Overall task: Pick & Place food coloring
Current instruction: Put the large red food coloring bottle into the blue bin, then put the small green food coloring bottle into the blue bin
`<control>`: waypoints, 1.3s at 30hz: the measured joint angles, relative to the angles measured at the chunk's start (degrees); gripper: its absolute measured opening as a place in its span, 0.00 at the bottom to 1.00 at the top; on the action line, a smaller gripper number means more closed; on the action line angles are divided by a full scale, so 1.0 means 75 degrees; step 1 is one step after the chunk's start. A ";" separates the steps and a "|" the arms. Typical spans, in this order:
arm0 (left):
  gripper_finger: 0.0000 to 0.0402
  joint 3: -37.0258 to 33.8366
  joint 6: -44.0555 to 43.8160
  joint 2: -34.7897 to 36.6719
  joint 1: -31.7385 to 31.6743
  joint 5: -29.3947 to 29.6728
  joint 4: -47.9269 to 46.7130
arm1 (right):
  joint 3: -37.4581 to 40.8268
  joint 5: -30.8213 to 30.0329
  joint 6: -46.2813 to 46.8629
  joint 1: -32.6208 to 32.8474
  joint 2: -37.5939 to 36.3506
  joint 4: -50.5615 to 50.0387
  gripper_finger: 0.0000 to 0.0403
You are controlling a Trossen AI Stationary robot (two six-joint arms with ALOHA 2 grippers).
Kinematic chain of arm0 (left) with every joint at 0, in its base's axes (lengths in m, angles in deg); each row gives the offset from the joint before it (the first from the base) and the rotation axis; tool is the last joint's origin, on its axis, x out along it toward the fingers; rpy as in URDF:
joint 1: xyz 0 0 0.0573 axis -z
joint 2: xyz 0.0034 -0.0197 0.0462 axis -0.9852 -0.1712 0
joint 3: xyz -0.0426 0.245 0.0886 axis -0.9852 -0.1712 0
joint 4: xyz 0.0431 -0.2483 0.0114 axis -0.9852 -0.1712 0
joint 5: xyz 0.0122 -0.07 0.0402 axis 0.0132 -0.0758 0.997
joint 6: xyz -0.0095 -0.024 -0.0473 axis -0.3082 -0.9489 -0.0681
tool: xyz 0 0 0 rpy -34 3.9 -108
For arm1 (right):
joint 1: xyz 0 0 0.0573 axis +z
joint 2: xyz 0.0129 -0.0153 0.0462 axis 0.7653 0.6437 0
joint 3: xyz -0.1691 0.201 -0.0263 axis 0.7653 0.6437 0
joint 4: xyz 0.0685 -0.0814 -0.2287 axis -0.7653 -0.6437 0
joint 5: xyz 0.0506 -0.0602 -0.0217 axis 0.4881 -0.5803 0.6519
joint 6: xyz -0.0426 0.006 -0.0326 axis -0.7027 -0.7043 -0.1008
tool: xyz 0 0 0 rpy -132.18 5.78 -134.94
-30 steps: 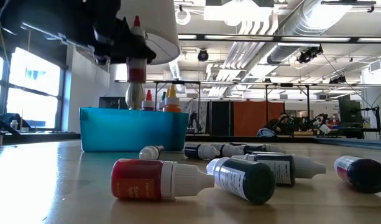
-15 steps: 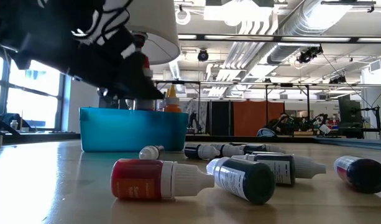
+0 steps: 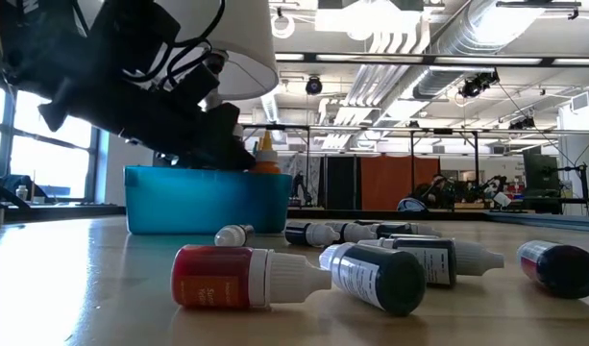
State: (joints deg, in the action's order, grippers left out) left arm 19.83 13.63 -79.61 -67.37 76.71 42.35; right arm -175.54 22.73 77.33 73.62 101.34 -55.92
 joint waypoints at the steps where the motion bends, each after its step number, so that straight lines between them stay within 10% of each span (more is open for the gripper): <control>1: 0.36 0.0003 0.0007 -0.0031 -0.0001 0.0011 0.0057 | 0.0000 -0.0001 -0.0012 0.0000 -0.0020 -0.0041 0.37; 39: 0.51 0.0238 0.1630 0.0585 -0.0003 0.0067 0.0003 | -0.0003 0.0973 0.0117 0.0015 -0.0054 -0.0279 0.37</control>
State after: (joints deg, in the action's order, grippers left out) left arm 21.61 25.86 -75.22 -67.39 77.21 42.37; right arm -175.56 30.03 78.21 73.72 100.94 -58.02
